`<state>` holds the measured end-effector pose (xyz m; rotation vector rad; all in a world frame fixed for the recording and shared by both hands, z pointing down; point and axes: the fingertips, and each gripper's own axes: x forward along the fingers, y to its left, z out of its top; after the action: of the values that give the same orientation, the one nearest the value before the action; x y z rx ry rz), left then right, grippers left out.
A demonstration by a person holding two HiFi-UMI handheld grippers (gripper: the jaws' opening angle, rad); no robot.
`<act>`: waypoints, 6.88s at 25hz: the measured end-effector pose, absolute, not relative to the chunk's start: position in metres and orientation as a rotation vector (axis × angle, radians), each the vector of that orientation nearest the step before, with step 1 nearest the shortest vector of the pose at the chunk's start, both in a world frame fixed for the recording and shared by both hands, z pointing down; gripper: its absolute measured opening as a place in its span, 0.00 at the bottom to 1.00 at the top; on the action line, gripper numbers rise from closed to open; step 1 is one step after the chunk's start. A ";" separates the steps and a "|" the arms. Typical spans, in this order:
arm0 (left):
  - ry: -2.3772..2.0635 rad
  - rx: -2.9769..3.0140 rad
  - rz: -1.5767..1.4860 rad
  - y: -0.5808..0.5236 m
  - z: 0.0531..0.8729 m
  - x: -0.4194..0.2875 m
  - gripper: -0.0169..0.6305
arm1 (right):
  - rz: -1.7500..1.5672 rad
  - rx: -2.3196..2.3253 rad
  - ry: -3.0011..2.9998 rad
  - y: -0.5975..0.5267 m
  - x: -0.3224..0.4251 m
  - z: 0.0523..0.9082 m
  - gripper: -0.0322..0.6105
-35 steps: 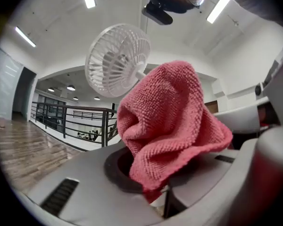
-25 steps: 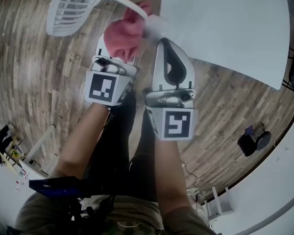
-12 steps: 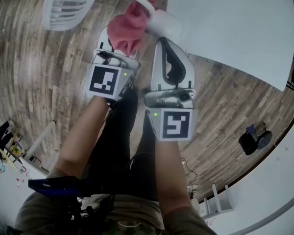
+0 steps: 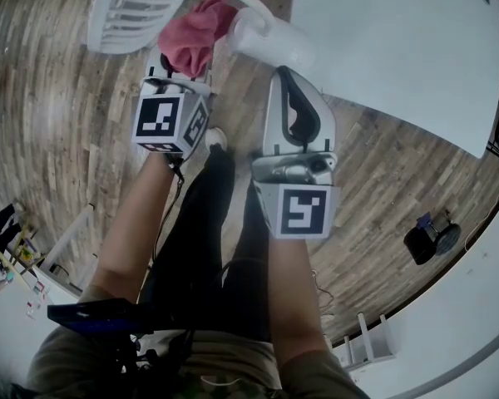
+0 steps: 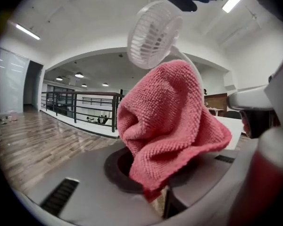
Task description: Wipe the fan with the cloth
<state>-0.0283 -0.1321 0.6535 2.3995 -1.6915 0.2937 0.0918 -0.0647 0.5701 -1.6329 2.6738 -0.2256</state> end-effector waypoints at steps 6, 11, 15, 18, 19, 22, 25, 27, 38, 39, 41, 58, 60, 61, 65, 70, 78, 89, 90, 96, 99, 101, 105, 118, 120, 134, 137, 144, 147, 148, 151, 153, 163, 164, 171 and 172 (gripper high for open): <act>-1.756 2.314 0.150 -0.127 0.636 -0.054 0.15 | -0.221 -1.628 2.682 -0.063 0.095 0.574 0.05; -1.659 2.400 0.025 -0.121 0.604 -0.011 0.16 | -0.232 -1.639 2.670 -0.066 0.094 0.578 0.05; -1.504 2.468 -0.075 -0.112 0.588 0.031 0.16 | -0.228 -1.627 2.674 -0.065 0.092 0.575 0.05; -1.473 2.483 -0.082 -0.110 0.592 0.040 0.16 | -0.231 -1.632 2.683 -0.060 0.095 0.578 0.05; -1.469 2.490 -0.068 -0.110 0.593 0.041 0.16 | -0.237 -1.639 2.682 -0.058 0.096 0.580 0.05; -1.466 2.496 -0.023 -0.111 0.600 0.042 0.16 | -0.251 -1.659 2.670 -0.055 0.101 0.584 0.05; -1.469 2.487 0.007 -0.113 0.607 0.042 0.16 | -0.253 -1.673 2.662 -0.056 0.106 0.584 0.05; -1.463 2.481 0.024 -0.114 0.608 0.044 0.16 | -0.239 -1.672 2.657 -0.059 0.108 0.581 0.05; -1.500 2.490 0.014 -0.119 0.605 0.041 0.16 | -0.208 -1.650 2.687 -0.068 0.108 0.582 0.05; -1.502 2.495 0.013 -0.118 0.605 0.041 0.16 | -0.202 -1.655 2.678 -0.070 0.110 0.581 0.05; -1.497 2.499 0.013 -0.116 0.606 0.042 0.16 | -0.164 -1.676 2.659 -0.073 0.116 0.580 0.05; -1.507 2.526 0.085 -0.118 0.612 0.042 0.16 | -0.184 -1.616 2.695 -0.080 0.105 0.576 0.05; -1.517 2.535 0.062 -0.122 0.614 0.037 0.16 | -0.177 -1.607 2.692 -0.083 0.103 0.575 0.05; -1.519 2.530 0.058 -0.123 0.615 0.035 0.16 | -0.181 -1.605 2.692 -0.083 0.101 0.576 0.05; -1.521 2.549 0.097 -0.121 0.616 0.035 0.16 | -0.205 -1.600 2.702 -0.080 0.097 0.580 0.05; -1.539 2.552 0.105 -0.125 0.616 0.032 0.16 | -0.202 -1.592 2.719 -0.079 0.097 0.581 0.05; -1.549 2.526 0.100 -0.129 0.621 0.019 0.16 | -0.207 -1.620 2.708 -0.080 0.104 0.584 0.05; -1.569 2.539 0.139 -0.132 0.626 0.010 0.16 | -0.217 -1.643 2.688 -0.075 0.104 0.586 0.05; -1.567 2.530 0.131 -0.132 0.627 0.007 0.16 | -0.224 -1.645 2.689 -0.074 0.105 0.587 0.05; -1.621 2.363 0.163 -0.132 0.654 -0.020 0.16 | -0.209 -1.642 2.702 -0.070 0.105 0.587 0.05; -1.641 2.156 0.041 -0.125 0.669 -0.053 0.17 | -0.206 -1.638 2.702 -0.067 0.103 0.588 0.05; -1.651 2.129 -0.055 -0.119 0.656 -0.061 0.17 | -0.214 -1.632 2.706 -0.063 0.100 0.590 0.05; -1.586 2.238 -0.160 -0.111 0.622 -0.026 0.17 | -0.223 -1.640 2.717 -0.056 0.104 0.600 0.05; -1.418 2.424 -0.096 -0.116 0.625 0.038 0.17 | -0.248 -1.660 2.679 -0.048 0.111 0.604 0.05; -1.414 2.447 -0.075 -0.118 0.623 0.035 0.17 | -0.274 -1.642 2.695 -0.043 0.103 0.605 0.05; -1.467 2.570 0.103 -0.119 0.626 0.035 0.17 | -0.257 -1.717 2.680 -0.054 0.122 0.605 0.05; -1.443 2.591 0.112 -0.119 0.626 0.036 0.17 | -0.270 -1.732 2.672 -0.051 0.122 0.609 0.05; -1.484 2.509 0.105 -0.125 0.635 0.026 0.17 | -0.280 -1.691 2.704 -0.044 0.114 0.613 0.05; -1.477 2.552 0.126 -0.126 0.637 0.025 0.17 | -0.262 -1.680 2.708 -0.044 0.114 0.610 0.05; -1.477 2.581 0.142 -0.127 0.636 0.024 0.17 | -0.259 -1.673 2.711 -0.044 0.112 0.610 0.05; -1.477 2.622 0.168 -0.123 0.632 0.014 0.17 | -0.255 -1.661 2.721 -0.041 0.101 0.607 0.05; -1.498 2.577 0.173 -0.123 0.636 0.005 0.17 | -0.250 -1.667 2.720 -0.039 0.097 0.606 0.05; -1.555 2.310 0.089 -0.103 0.669 -0.055 0.17 | -0.255 -1.658 2.737 -0.030 0.090 0.611 0.05; -1.543 2.320 0.075 -0.101 0.665 -0.051 0.17 | -0.260 -1.664 2.731 -0.030 0.091 0.611 0.05; -1.485 2.448 0.042 -0.080 0.631 -0.012 0.17 | -0.200 -1.619 2.716 -0.027 0.085 0.585 0.05; -1.481 2.456 0.033 -0.078 0.628 -0.008 0.17 | -0.187 -1.611 2.709 -0.027 0.085 0.579 0.05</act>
<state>-0.0075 -0.0781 0.6280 2.4558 -1.4812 0.0332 0.0846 -0.0270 0.5795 -1.6106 2.7088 -0.1870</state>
